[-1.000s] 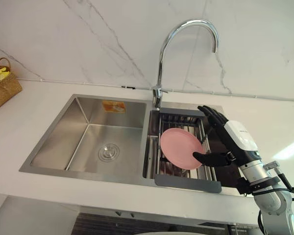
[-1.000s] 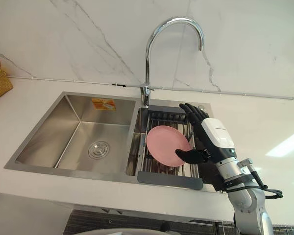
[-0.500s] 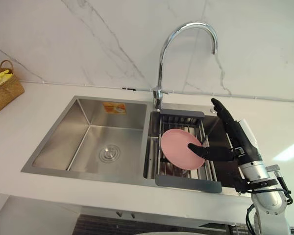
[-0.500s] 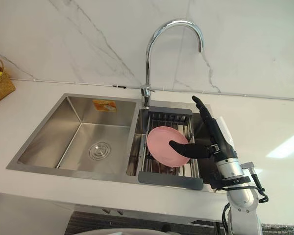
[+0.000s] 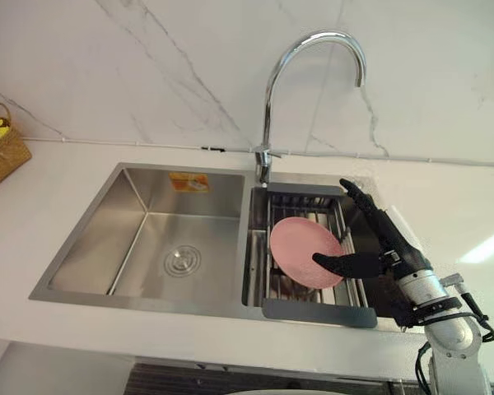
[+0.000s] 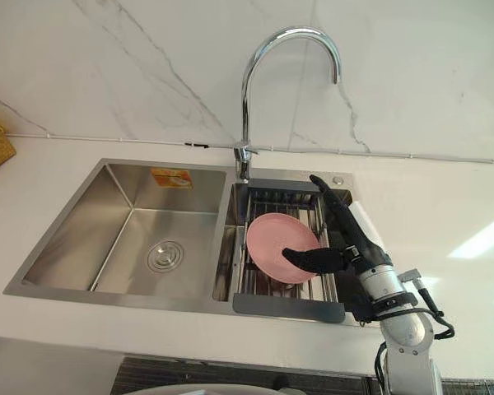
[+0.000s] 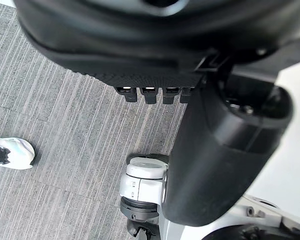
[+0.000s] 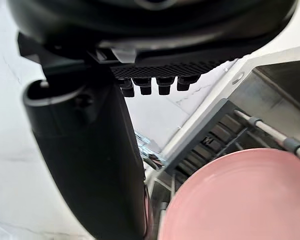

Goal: Walk over to the sink, pick up the cup, carry it to the dishwasher, place the cup inside the dishwasher, then close the dishwasher door

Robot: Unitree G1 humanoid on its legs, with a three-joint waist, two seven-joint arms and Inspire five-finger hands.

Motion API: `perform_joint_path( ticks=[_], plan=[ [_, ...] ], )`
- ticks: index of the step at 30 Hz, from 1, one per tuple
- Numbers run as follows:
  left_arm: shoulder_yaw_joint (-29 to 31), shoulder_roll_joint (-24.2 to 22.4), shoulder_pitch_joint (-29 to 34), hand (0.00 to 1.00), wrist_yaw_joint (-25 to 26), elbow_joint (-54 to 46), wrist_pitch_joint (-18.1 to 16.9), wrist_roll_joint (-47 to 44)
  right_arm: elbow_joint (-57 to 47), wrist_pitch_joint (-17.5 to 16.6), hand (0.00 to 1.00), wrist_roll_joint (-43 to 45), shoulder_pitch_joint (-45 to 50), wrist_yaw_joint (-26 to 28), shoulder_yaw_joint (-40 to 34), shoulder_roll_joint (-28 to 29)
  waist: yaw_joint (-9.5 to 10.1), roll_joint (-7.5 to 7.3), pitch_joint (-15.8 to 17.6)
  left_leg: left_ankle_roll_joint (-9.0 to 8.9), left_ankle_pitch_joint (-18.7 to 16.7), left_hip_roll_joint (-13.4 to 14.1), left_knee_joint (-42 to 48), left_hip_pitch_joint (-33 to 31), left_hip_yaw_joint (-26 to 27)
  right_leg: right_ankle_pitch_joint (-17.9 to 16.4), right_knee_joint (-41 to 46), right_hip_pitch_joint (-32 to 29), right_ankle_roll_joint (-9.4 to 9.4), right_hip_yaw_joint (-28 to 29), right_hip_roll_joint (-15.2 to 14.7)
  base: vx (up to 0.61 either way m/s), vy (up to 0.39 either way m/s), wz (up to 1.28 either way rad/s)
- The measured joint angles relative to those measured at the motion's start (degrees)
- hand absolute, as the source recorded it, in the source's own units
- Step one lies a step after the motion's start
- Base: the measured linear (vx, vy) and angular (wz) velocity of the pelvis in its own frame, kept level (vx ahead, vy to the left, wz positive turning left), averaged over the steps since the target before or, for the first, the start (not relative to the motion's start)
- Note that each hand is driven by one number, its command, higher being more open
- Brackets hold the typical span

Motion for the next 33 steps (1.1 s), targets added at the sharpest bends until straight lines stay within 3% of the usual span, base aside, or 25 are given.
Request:
perform_joint_path(
  ticks=[6,19,33],
  plan=[
    [0.47,0.0,-0.05,1.0,-0.25,0.01,0.39,0.05,-2.79,-2.22,1.0,-4.51,-0.13,2.94,-0.38,-6.28,-0.03,-0.01,0.0,-0.02,-0.34,0.02,-0.07,0.51,0.66,-0.15,0.0,0.15,0.21,0.81,0.06,-0.04,-0.014,-0.06],
    [2.21,-0.1,0.04,1.0,-1.21,0.27,0.47,1.0,-2.97,-7.09,1.0,-10.39,-1.12,11.51,-0.72,-12.29,-0.4,-0.32,-0.08,0.05,-0.39,0.0,-0.43,0.85,1.36,-0.24,0.0,0.15,0.32,1.21,0.09,-0.05,-0.02,-0.02],
    [4.23,0.31,0.82,1.0,-1.67,0.31,0.14,2.69,0.45,-11.74,1.0,-17.09,-0.98,10.68,-0.72,-13.76,-1.11,-1.54,-0.99,0.01,-0.29,0.03,-0.37,1.14,1.61,-0.31,0.0,0.29,0.4,1.56,0.22,-0.05,-0.024,-0.01]
  ],
)
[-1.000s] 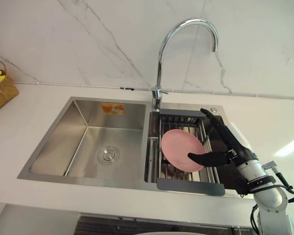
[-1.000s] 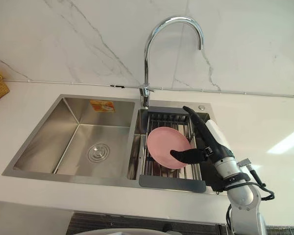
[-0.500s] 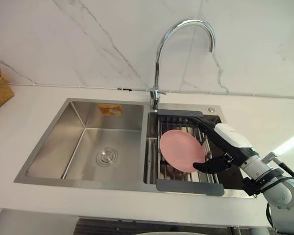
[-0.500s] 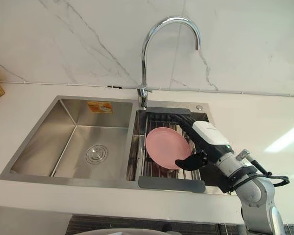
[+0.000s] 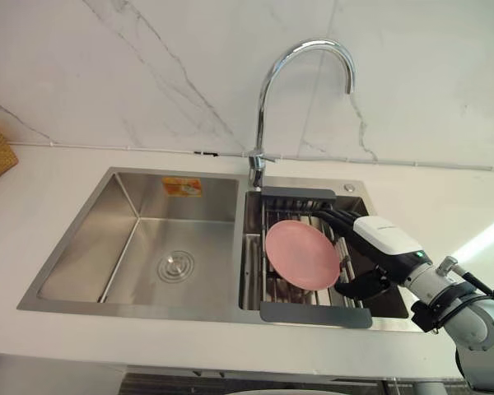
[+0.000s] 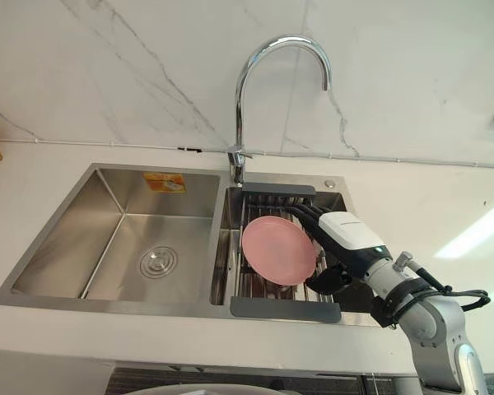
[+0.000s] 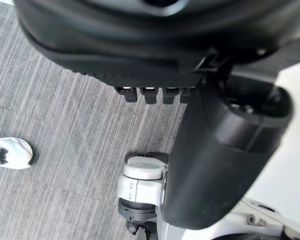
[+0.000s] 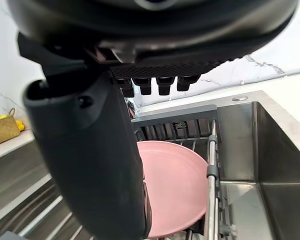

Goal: Walk over to the sink, pick up the cup, carry it to the dishwasher, place the cup inside the dishwasher, then close the dishwasher door

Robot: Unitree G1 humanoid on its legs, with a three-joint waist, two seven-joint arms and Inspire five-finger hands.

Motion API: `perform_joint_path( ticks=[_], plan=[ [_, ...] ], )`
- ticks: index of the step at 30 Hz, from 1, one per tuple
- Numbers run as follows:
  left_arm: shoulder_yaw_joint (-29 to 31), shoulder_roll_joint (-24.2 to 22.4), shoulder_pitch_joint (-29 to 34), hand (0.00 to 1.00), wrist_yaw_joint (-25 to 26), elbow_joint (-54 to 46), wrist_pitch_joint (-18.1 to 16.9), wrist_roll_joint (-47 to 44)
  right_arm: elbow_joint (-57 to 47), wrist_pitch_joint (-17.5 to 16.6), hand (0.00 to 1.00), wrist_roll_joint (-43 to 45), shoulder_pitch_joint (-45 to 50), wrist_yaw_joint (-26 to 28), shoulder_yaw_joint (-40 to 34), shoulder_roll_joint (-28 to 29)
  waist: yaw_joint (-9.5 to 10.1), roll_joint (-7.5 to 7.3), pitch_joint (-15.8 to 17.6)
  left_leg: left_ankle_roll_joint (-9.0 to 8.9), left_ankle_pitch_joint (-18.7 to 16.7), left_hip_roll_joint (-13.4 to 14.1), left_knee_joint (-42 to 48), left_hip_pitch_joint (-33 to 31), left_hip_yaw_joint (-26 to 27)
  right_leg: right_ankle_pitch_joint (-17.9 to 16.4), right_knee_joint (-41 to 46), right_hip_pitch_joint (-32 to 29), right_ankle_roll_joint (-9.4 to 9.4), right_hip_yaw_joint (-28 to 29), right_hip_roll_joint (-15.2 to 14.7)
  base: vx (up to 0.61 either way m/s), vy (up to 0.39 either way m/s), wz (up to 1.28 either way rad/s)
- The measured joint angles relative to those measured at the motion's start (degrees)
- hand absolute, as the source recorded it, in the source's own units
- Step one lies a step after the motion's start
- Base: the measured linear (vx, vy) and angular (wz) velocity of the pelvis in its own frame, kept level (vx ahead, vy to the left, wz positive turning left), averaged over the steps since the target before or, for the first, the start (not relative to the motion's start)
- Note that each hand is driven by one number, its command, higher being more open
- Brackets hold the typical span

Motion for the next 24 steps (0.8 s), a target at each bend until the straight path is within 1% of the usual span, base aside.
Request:
perform_joint_path(
  ticks=[5,7,15,20,24],
  plan=[
    [-0.01,0.03,0.09,1.0,0.0,0.0,-0.11,0.06,1.04,-1.16,1.0,-2.21,1.04,-0.8,0.0,0.0,-0.33,-0.19,0.08,-0.03,-0.02,0.05,-0.01,0.0,0.04,-0.1,0.0,0.0,0.14,0.03,0.05,-0.01,-0.003,0.0],
    [-0.01,0.03,0.1,1.0,0.0,0.0,-0.25,0.07,2.13,-2.2,1.0,-2.25,1.63,-1.09,0.01,0.01,-0.29,-0.36,0.18,-0.04,-0.03,0.1,-0.03,-0.01,0.04,-0.18,0.0,-0.01,0.24,0.03,0.08,0.0,0.0,0.0],
    [-0.05,0.05,0.06,1.0,0.0,0.0,-0.61,0.07,3.47,-3.02,1.0,-4.12,2.69,-3.25,0.17,0.01,-0.28,-0.47,0.12,-0.06,-0.05,0.21,-0.11,-0.56,0.16,-0.32,0.0,-0.67,0.27,0.12,0.2,0.0,0.0,0.0],
    [-0.14,0.25,0.05,1.0,0.0,0.0,-0.63,0.07,5.24,-3.89,1.0,-4.54,2.69,-4.54,0.23,0.02,-0.27,-0.56,0.05,-0.05,-0.04,0.21,-0.02,-0.65,0.15,-0.43,0.01,-0.73,0.32,0.1,0.19,0.0,0.0,0.0],
    [-0.4,0.64,-0.03,1.0,0.0,-0.01,-0.63,0.06,5.53,-5.08,1.0,-6.77,2.68,-5.75,0.51,0.03,-0.25,-0.7,-0.04,-0.06,-0.04,0.22,0.0,-0.8,0.03,-0.51,0.01,-0.82,0.33,-0.02,0.2,0.0,0.0,0.0]
  ],
)
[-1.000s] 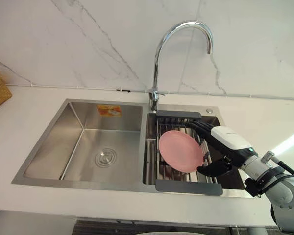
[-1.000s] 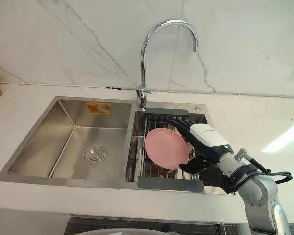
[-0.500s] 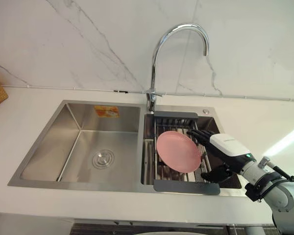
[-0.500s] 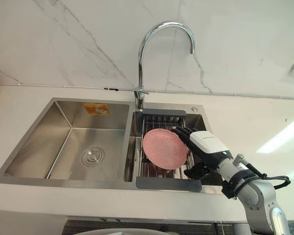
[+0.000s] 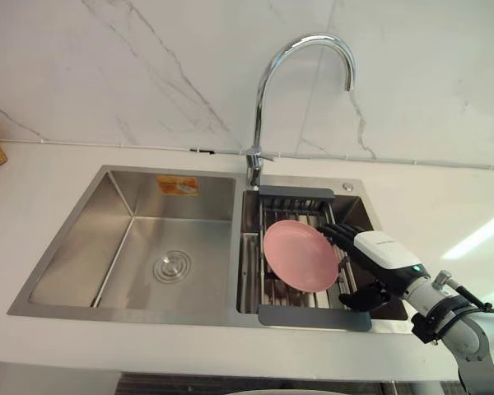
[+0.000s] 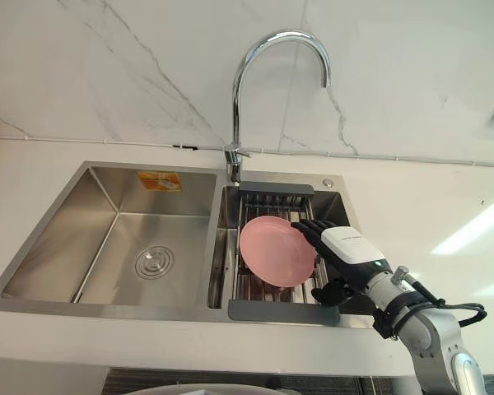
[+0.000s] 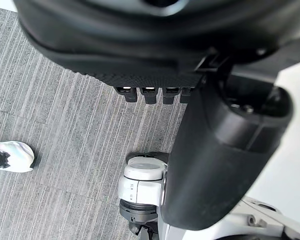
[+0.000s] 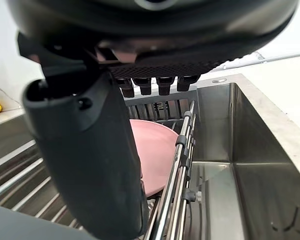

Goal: Walk over to the sink, pick up the cup, carry it to the dishwasher, place the cup inside the dishwasher, then close the dishwasher door

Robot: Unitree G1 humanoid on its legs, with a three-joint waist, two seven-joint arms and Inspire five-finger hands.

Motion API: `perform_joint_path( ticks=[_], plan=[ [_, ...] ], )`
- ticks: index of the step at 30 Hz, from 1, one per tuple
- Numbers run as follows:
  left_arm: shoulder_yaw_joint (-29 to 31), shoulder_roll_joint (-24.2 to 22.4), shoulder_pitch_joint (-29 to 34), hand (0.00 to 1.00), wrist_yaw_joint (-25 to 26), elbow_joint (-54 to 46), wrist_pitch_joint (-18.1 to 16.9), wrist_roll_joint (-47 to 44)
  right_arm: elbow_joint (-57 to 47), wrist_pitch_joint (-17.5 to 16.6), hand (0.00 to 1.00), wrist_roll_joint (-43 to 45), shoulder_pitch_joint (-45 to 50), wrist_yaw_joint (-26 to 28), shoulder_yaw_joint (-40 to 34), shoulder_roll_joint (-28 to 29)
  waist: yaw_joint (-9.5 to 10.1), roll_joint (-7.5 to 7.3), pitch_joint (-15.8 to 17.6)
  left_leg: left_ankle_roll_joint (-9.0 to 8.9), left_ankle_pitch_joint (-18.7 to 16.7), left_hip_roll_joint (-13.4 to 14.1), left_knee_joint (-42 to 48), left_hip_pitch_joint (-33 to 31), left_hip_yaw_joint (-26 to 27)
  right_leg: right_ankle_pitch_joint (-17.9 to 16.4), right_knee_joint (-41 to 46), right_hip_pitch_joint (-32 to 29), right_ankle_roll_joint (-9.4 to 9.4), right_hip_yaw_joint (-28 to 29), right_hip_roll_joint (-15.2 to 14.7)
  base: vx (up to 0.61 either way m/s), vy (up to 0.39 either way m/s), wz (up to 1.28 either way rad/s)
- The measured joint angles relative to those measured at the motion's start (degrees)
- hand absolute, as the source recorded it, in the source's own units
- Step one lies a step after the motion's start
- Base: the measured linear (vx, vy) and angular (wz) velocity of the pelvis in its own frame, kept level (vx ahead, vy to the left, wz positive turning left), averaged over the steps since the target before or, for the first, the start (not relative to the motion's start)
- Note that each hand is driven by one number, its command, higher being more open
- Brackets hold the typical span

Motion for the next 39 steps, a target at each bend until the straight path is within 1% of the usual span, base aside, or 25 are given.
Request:
perform_joint_path(
  ticks=[4,12,16,20,26,27,29,33,34,35,37,38,39],
  plan=[
    [-0.12,0.44,-0.18,1.0,0.0,0.0,0.0,-0.01,0.13,-0.87,1.0,-1.33,-0.12,-0.26,0.56,0.0,0.13,-0.28,-0.15,0.0,0.0,0.0,0.04,-0.11,-0.17,-0.05,0.0,0.0,0.02,-0.15,-0.01,0.0,0.0,0.0],
    [-0.62,1.23,-0.35,1.0,-0.01,0.0,0.05,-0.01,3.58,-1.18,1.0,-2.91,-2.64,-0.48,3.71,-0.03,0.29,-0.82,-0.51,0.11,0.07,0.0,0.04,-0.21,-0.46,-0.15,0.0,-0.01,0.01,-0.39,-0.02,0.0,0.0,0.0],
    [-0.72,1.32,-0.6,1.0,-0.01,0.0,0.06,-0.01,4.54,-0.97,1.0,-3.44,-2.93,-0.57,5.61,-0.1,1.07,-0.83,-0.53,0.21,0.15,0.0,0.05,-0.45,-1.26,-0.34,-0.01,-0.02,0.0,-0.9,-0.03,0.0,-0.003,0.07],
    [-0.87,1.41,-0.65,1.0,-0.01,0.0,0.06,-0.03,7.0,-0.75,1.0,-3.82,-3.7,-0.66,7.35,-0.08,1.43,-0.89,-0.6,0.03,0.32,0.03,0.09,-0.73,-1.99,-0.6,0.0,-0.01,-0.01,-1.85,-0.07,-0.03,-0.031,0.11],
    [-1.12,1.46,-0.65,1.0,0.02,-0.01,0.06,-0.03,9.04,-0.72,1.0,-4.66,-4.41,-3.25,9.61,0.12,1.52,-0.87,-0.61,-0.04,0.36,0.04,0.1,-0.8,-2.29,-0.64,0.0,0.0,0.0,-2.05,-0.09,-0.06,-0.026,0.02],
    [-1.12,1.46,-0.66,1.0,0.05,-0.01,0.05,-0.03,9.05,-1.0,1.0,-5.79,-4.37,-5.31,9.8,0.5,1.5,-0.87,-0.61,-0.08,0.39,0.03,0.1,-0.8,-2.33,-0.64,0.0,0.01,0.01,-2.07,-0.09,-0.07,-0.025,0.01],
    [-1.12,1.44,-0.64,1.0,0.11,-0.01,0.04,-0.03,9.11,-1.33,1.0,-6.98,-4.35,-7.69,9.8,1.25,1.48,-0.87,-0.61,-0.12,0.42,0.04,0.11,-0.83,-2.4,-0.64,0.0,0.02,0.01,-2.13,-0.1,-0.07,-0.025,0.02],
    [-1.12,1.21,-0.49,1.0,0.59,-0.01,-0.55,-0.03,10.05,-3.86,1.0,-13.24,-3.96,-19.5,9.52,3.73,1.45,-0.83,-0.63,-0.13,0.56,0.05,0.11,-0.98,-2.71,-0.64,0.0,0.02,0.0,-2.42,-0.1,-0.07,-0.027,0.04],
    [-1.12,1.09,-0.38,1.0,0.76,0.0,-0.9,-0.03,10.26,-4.58,1.0,-14.96,-3.63,-23.18,9.06,4.99,1.47,-0.8,-0.65,-0.13,0.57,0.05,0.1,-0.99,-2.73,-0.64,0.0,0.01,0.0,-2.44,-0.1,-0.04,-0.018,0.02],
    [-1.12,1.01,-0.28,1.0,0.82,0.0,-1.19,-0.03,10.26,-4.92,1.0,-15.67,-3.3,-24.82,8.78,5.67,1.46,-0.77,-0.67,-0.13,0.57,0.05,0.1,-0.99,-2.73,-0.65,0.0,0.01,0.0,-2.45,-0.1,-0.05,-0.022,0.01],
    [-1.12,0.54,-0.11,1.0,1.67,0.02,-2.09,-0.02,10.27,-6.83,1.0,-19.38,-1.89,-31.99,7.44,8.06,1.4,-0.67,-0.72,-0.12,0.57,0.03,0.1,-0.98,-2.71,-0.64,0.0,0.02,0.01,-2.43,-0.12,-0.05,-0.02,-0.01],
    [-1.13,0.45,-0.05,1.0,1.88,0.01,-2.29,-0.03,10.27,-7.33,1.0,-20.23,-1.6,-33.37,7.01,8.58,1.39,-0.65,-0.73,-0.12,0.57,0.02,0.1,-0.97,-2.7,-0.64,0.0,0.02,0.01,-2.42,-0.12,-0.07,-0.022,-0.01],
    [-1.19,0.33,0.07,1.0,2.06,0.02,-2.6,-0.02,10.28,-7.83,1.0,-21.32,-0.92,-35.9,6.52,9.48,1.39,-0.58,-0.77,-0.13,0.57,0.01,0.13,-0.95,-2.7,-0.64,0.0,0.04,0.01,-2.41,-0.13,-0.06,-0.019,0.0]
  ],
)
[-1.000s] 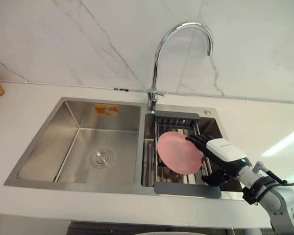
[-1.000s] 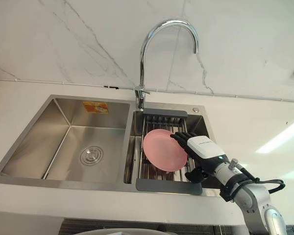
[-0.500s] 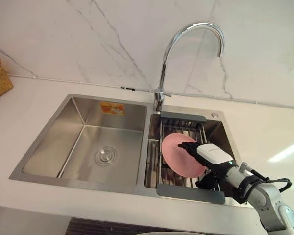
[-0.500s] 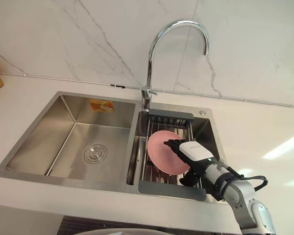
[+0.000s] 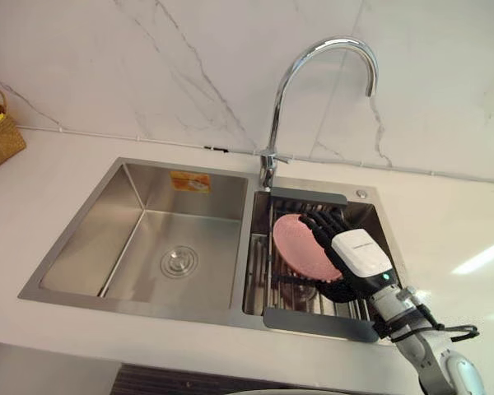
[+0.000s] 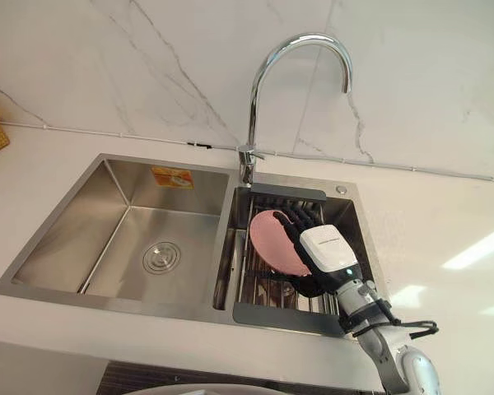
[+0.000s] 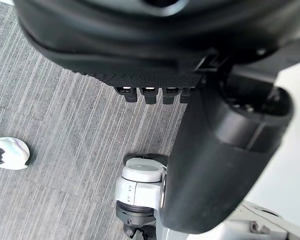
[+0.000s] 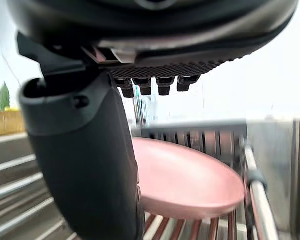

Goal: Walk over to the sink, pick up the cup, carry it to the dishwasher, place the cup inside the dishwasher, then close the dishwasher door

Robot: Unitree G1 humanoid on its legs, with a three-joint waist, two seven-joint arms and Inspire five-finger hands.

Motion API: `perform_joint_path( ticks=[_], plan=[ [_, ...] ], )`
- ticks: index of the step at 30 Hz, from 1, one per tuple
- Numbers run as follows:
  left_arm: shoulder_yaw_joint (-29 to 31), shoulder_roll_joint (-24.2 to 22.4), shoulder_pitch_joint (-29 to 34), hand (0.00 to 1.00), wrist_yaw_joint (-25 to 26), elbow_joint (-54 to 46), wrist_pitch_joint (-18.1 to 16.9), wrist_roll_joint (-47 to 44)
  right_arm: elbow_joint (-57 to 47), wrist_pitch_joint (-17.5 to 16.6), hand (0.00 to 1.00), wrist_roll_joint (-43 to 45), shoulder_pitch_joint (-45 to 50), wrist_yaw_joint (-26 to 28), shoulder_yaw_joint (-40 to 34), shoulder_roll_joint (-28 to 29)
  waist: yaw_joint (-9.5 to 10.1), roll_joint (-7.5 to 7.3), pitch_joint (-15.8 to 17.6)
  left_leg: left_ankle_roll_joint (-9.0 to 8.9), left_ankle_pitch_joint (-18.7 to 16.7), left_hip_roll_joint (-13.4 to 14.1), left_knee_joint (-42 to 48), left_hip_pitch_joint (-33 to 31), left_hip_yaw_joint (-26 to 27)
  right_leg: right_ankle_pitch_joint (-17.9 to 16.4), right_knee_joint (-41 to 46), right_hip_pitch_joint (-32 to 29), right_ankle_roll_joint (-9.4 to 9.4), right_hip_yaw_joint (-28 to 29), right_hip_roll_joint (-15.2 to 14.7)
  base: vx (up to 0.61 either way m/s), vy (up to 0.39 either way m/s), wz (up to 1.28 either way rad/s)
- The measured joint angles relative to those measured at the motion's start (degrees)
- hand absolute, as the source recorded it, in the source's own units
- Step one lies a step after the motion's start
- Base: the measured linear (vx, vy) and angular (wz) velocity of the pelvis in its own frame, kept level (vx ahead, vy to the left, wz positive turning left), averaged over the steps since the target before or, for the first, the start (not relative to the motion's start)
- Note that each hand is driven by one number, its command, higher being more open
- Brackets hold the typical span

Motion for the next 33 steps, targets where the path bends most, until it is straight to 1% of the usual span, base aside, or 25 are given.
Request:
perform_joint_path(
  ticks=[3,5,8,10,13,19,21,25,28,29,33],
  plan=[
    [-0.52,-0.31,0.16,1.0,0.54,0.0,-0.33,-0.01,1.04,-1.1,1.0,-2.73,1.48,-4.39,-0.73,1.83,-0.04,0.14,0.01,0.0,0.0,0.02,0.09,0.23,0.04,0.0,0.0,0.22,0.0,0.04,0.01,-0.06,-0.02,-0.01],
    [-1.19,-0.44,0.13,1.0,0.89,0.0,-0.37,-0.01,2.59,-1.33,1.0,-3.64,2.47,-5.91,-0.72,2.44,-0.04,0.41,0.07,-0.01,-0.01,0.02,0.21,0.42,0.1,0.0,0.01,0.46,0.0,0.09,0.0,-0.09,-0.027,-0.01],
    [-1.59,-0.51,0.13,1.0,0.9,0.01,-0.4,-0.05,4.7,-0.91,1.0,-4.37,3.26,-6.68,-0.67,3.26,-0.09,0.58,0.13,-0.02,-0.01,0.04,0.38,0.41,0.19,0.02,0.03,0.5,-0.01,0.15,0.0,-0.03,-0.008,-0.01],
    [-1.74,-0.55,0.09,1.0,0.91,0.18,-0.39,-0.05,5.69,0.22,1.0,-4.43,3.17,-7.39,-0.6,3.93,-0.14,1.1,-0.06,-0.04,-0.02,0.08,0.45,0.42,0.36,0.03,0.04,0.54,-0.02,0.18,0.02,0.0,0.0,0.0],
    [-1.96,-0.61,0.14,1.0,0.9,0.39,-0.37,-0.06,6.62,1.07,1.0,-4.41,2.96,-7.41,-0.39,3.93,-0.11,1.41,-0.29,-0.04,-0.03,0.11,0.42,0.55,0.37,0.02,0.03,0.68,-0.02,0.16,0.03,0.0,0.0,0.0],
    [-3.86,0.33,0.07,1.0,0.88,0.4,0.08,-0.15,7.08,5.47,1.0,-4.22,2.52,-6.8,2.15,3.41,-0.14,1.31,-0.52,-0.06,-0.04,0.1,0.14,0.99,0.62,0.05,0.01,1.0,-0.02,0.36,0.04,0.0,0.0,-0.01],
    [-3.95,0.45,0.03,1.0,0.87,0.4,0.14,-0.15,7.21,6.44,1.0,-3.7,2.22,-6.79,2.94,2.99,-0.18,1.31,-0.54,-0.14,-0.09,0.1,-0.05,1.11,0.68,0.06,0.01,1.0,-0.03,0.43,0.05,0.0,0.0,0.0],
    [-4.15,0.56,-0.05,1.0,0.88,0.59,0.3,-0.32,7.54,7.45,1.0,-2.46,1.89,-6.1,3.61,2.94,-0.29,1.29,-0.54,-0.2,-0.08,0.09,-0.34,1.23,0.69,0.06,-0.01,1.0,-0.03,0.44,0.07,-0.04,-0.018,0.0],
    [-5.41,1.24,-0.35,1.0,0.87,0.67,0.56,-0.48,7.85,8.33,1.0,-0.74,1.32,-4.23,4.78,2.06,-0.32,1.22,-0.56,-0.25,-0.02,0.09,-0.6,1.32,0.68,0.06,-0.03,0.97,-0.03,0.44,0.11,-0.05,-0.022,0.0],
    [-6.02,1.48,-0.53,1.0,0.87,0.67,0.87,-0.5,8.34,8.45,0.0,0.2,0.7,-3.51,5.17,1.68,-0.45,1.19,-0.56,-0.25,0.02,0.09,-0.72,1.33,0.68,0.06,-0.04,0.92,-0.03,0.46,0.13,-0.04,-0.017,-0.01],
    [-6.25,1.97,-0.87,1.0,0.86,0.68,1.4,-0.62,8.67,9.14,0.0,2.94,0.06,-1.77,5.25,1.56,-0.39,0.92,-0.42,-0.17,0.26,0.14,-1.2,1.34,0.63,0.05,-0.06,0.69,-0.04,0.43,0.22,-0.05,-0.024,0.0]
  ],
)
